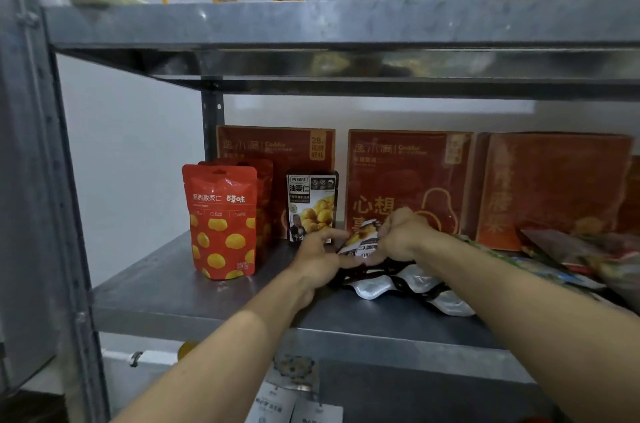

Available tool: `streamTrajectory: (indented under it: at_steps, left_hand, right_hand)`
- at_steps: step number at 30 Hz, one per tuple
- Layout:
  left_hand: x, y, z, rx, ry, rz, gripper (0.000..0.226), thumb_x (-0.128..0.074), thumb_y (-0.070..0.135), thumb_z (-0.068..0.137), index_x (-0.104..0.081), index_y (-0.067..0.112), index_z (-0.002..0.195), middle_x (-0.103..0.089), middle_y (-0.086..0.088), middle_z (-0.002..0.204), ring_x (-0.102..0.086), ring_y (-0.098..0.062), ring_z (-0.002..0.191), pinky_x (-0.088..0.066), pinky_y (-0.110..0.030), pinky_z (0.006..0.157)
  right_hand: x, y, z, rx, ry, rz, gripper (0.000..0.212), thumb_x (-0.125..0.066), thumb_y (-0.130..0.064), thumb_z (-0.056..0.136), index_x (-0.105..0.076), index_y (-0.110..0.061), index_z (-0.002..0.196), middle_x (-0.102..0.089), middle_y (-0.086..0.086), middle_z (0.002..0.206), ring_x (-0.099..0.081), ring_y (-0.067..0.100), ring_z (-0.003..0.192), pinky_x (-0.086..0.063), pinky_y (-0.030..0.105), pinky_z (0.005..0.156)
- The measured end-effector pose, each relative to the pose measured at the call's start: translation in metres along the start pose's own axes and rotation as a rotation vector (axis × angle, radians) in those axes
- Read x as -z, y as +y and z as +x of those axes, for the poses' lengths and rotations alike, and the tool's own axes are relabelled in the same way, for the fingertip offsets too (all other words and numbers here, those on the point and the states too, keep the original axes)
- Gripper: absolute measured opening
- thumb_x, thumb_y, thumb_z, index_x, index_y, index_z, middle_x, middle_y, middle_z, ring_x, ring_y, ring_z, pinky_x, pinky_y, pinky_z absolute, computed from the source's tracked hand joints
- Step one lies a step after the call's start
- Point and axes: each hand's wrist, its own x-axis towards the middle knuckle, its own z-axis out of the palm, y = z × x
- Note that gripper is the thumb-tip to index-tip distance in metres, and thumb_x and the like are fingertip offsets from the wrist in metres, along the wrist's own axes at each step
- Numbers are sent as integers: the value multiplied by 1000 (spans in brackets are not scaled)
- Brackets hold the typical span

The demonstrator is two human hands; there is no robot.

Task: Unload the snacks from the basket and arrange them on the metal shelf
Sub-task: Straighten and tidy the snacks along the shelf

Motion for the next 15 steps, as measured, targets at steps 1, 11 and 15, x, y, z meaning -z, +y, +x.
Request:
streamTrajectory:
  at_steps: [1,11,15]
  left_hand:
    - [-1,3,-2,-1,17,-68,48,-83,-3,68,-67,15,110,-68,-8,104,-65,-19,96,-52,-18,79]
    - [-12,37,-2,-87,206,-598,62,-63,-27,69,-62,16,114,-68,-19,107,-69,-33,94,-61,-39,69]
    - [-8,57,-1,-164,256,-488,59,-64,-20,77,-57,22,118,-73,-10,96,-72,-27,86,-61,-45,71]
  right_hand:
    - [2,1,-1,-2,-8,29,73,-94,-22,61,-56,-7,122,-60,9,123,-56,25,116,-49,33,97]
    - [3,7,-16,156,-45,224,42,-95,-25,59,-59,-14,77,-68,4,81,-61,17,75,-53,31,71]
    - [12,5,-15,286,241,61,43,-91,-31,65,-60,-18,91,-65,1,95,-62,19,89,-50,30,70]
